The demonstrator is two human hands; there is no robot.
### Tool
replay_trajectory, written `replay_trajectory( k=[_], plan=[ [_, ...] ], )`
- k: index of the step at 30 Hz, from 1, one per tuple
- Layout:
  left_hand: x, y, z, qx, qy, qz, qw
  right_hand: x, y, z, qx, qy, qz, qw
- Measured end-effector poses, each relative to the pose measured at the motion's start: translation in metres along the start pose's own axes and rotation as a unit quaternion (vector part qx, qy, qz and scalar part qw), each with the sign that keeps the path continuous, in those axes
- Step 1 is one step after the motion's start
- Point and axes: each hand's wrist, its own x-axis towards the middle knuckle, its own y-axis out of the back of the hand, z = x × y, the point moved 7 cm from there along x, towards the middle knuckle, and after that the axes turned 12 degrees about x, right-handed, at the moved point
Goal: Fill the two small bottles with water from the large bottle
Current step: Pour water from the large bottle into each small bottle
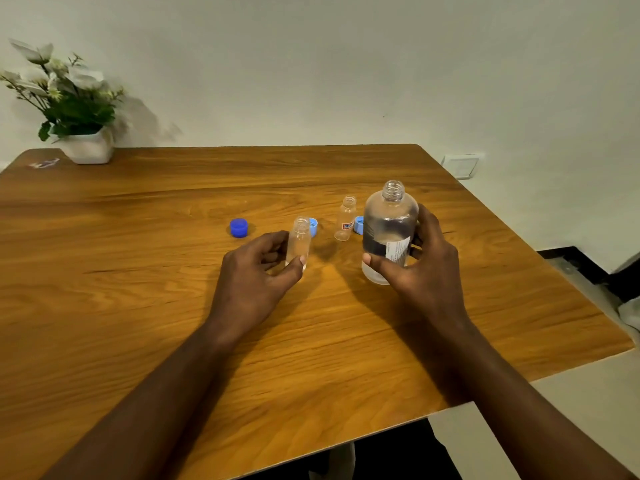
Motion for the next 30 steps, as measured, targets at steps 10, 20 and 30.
replay_trajectory(
  k=[10,20,30],
  plan=[
    [0.0,-0.006,-0.007,-0.002,0.021,-0.012,1.0,-0.001,0.017,0.016,0.013,-0.012,0.061,0.998],
    [0.0,-0.004,-0.003,0.007,0.023,-0.018,1.0,-0.006,0.015,0.018,0.015,-0.024,0.072,0.997],
    [0.001,-0.001,-0.006,0.024,0.037,-0.008,0.999,-0.026,0.022,0.022,0.014,-0.063,0.113,0.992]
  ],
)
